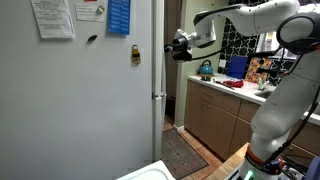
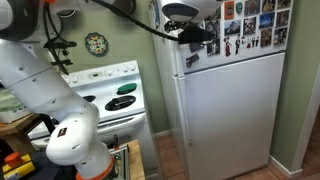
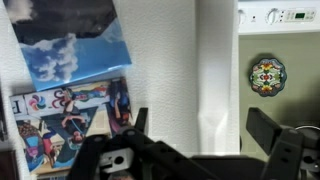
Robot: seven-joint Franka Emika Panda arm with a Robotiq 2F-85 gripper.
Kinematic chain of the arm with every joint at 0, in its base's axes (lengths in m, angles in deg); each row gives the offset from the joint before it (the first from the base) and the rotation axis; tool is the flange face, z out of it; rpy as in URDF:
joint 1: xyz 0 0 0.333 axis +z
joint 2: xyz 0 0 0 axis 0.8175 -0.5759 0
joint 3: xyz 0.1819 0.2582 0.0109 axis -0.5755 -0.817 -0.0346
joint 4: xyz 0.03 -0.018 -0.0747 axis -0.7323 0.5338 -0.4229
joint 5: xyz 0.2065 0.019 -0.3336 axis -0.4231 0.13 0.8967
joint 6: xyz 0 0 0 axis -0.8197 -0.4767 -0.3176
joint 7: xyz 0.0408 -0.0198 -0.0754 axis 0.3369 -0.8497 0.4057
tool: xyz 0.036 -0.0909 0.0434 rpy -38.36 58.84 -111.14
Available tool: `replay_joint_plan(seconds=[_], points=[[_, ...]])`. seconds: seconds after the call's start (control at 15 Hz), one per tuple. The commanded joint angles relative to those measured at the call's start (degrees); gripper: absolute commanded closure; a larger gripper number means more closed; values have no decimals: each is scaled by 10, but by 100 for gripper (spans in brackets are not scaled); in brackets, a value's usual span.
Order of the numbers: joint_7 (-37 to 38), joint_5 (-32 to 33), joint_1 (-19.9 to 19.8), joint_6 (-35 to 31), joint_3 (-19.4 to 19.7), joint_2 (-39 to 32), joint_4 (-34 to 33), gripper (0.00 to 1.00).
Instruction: Close the fridge door
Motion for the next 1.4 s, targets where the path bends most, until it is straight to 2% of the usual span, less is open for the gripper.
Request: replay_joint_plan(seconds=[0.0,0.2,0.47,0.67,0.93,1.33], points=[[14,23,-28,23,6,38,15,0],[62,62,-51,30,14,69,22,0],[170,140,-91,3,17,130,36,0],[271,185,-111,22,30,168,34,0],[367,253,-125,35,46,210,32,0],[333,336,-106,111,102,250,30,0]])
